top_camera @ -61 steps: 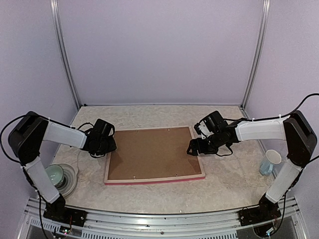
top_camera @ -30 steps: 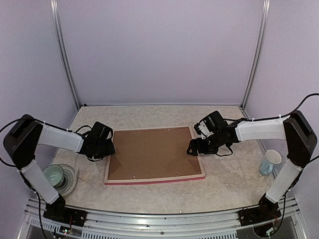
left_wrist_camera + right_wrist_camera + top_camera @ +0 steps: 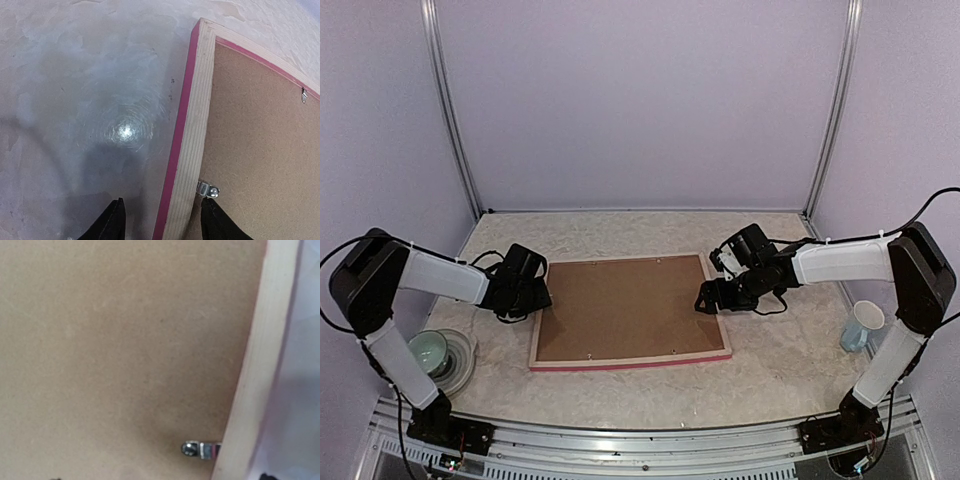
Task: Put the photo into the frame
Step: Press the fastener onto the backboard, then turn over the photo frame.
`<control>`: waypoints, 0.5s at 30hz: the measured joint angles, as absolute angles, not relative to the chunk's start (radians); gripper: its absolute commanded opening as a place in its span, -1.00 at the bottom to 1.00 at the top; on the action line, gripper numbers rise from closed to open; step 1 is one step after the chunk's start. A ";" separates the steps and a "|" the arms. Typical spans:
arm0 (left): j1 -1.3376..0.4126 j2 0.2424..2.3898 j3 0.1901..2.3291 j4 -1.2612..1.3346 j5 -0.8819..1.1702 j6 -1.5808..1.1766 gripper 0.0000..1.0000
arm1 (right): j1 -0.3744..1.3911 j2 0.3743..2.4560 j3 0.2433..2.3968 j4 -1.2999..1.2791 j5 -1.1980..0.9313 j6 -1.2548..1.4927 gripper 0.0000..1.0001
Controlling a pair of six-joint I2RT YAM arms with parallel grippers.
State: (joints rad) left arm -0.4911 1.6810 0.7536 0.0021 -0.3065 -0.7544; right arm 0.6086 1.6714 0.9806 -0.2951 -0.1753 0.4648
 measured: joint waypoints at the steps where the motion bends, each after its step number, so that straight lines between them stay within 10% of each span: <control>1: -0.493 1.668 0.749 -0.007 -0.307 -0.754 0.15 | 0.609 1.671 0.981 -0.297 -0.174 0.464 0.77; 15: -0.764 1.373 0.723 -0.093 -0.347 -0.618 0.93 | 0.598 1.565 0.990 -0.390 -0.092 0.393 0.98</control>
